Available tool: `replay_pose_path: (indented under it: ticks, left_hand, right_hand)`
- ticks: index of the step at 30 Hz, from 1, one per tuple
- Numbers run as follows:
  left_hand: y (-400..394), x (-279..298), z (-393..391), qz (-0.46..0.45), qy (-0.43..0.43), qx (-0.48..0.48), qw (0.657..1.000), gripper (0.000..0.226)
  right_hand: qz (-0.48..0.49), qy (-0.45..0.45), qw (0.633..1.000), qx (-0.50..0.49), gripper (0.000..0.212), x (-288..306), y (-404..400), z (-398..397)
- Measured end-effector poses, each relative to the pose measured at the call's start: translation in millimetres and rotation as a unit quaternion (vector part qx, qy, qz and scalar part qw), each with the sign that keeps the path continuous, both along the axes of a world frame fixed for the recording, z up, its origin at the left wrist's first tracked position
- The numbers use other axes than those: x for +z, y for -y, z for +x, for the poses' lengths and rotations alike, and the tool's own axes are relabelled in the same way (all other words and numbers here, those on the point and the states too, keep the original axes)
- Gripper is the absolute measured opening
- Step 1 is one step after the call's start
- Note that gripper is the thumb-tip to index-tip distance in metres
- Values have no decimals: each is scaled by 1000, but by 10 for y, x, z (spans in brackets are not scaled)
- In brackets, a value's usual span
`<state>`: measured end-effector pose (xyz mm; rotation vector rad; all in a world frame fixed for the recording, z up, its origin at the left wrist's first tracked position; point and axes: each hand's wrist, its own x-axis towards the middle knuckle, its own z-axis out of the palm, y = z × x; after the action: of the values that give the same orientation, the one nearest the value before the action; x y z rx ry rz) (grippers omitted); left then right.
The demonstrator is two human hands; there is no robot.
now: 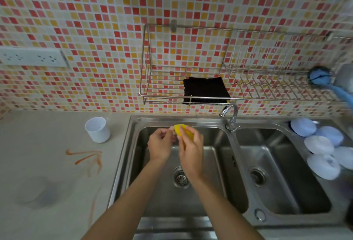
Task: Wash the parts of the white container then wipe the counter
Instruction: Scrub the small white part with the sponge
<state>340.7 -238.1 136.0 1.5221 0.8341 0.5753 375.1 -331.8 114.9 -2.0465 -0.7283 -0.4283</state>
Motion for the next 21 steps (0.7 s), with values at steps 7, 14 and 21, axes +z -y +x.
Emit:
replay_pose_path:
  ticks: [7,14,21]
  left_hand:
    - [-123,1,7,27,-17,-6,999,21]
    - [-209,-76,94,67,-20,-34,997,16]
    - [-274,-139,210,115,-5,-52,992,14]
  right_hand:
    - [-29,-14,999,-9,36,-70,-63,98]
    - [-58,-10,998,8,34,-33,-142,233]
    - [-78,-36,996,-23,30,-54,-157,438]
